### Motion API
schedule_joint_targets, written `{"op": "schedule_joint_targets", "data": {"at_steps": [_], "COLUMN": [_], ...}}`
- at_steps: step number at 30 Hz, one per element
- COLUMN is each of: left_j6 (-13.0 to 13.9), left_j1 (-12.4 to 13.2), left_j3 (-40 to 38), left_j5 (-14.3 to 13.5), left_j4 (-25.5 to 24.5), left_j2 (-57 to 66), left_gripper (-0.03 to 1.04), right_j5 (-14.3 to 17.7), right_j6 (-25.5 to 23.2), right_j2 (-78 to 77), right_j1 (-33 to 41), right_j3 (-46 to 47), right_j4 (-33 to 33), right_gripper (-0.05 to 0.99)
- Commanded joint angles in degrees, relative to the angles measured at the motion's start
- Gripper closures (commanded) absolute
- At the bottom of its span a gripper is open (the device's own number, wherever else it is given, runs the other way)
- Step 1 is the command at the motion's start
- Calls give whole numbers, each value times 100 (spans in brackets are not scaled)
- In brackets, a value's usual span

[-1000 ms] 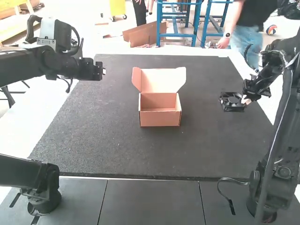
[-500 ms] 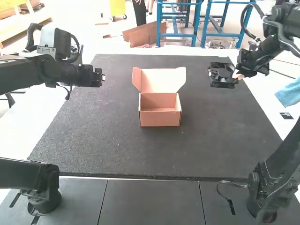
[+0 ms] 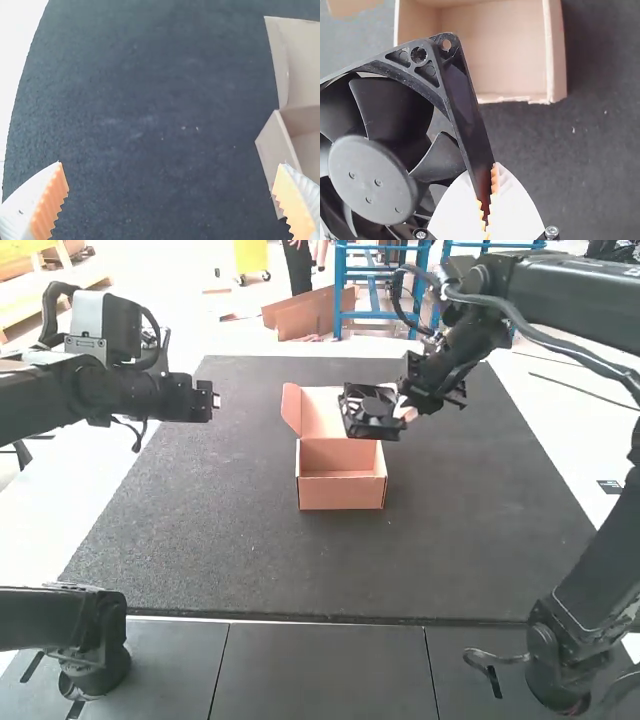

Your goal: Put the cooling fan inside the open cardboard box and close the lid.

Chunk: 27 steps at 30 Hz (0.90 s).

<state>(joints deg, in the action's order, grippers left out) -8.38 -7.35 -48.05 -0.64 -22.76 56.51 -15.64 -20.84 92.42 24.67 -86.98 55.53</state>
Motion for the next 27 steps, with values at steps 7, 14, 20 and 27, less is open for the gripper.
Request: {"op": "schedule_joint_targets", "data": {"at_steps": [7,14,20,27], "left_j6": [100,91,100,109], "left_j1": [6,15,6,6], "left_j3": [68,68,59,15], "left_j5": [-41,-59,-103,-103], "left_j4": [-70,-18,97,185], "left_j2": [-211,-211,-211,-158], "left_gripper": [4,4,4,4], "right_j5": [342,386,536,694], "right_j6": [-351,-377,-377,-315], "right_j2": [1261,2192,2667,2939], "right_j1": [249,355,478,504], "right_j3": [-961,-1638,-1884,-1805], "right_j4": [-288,-314,-306,-218], "right_gripper": [95,95,95,95]}}
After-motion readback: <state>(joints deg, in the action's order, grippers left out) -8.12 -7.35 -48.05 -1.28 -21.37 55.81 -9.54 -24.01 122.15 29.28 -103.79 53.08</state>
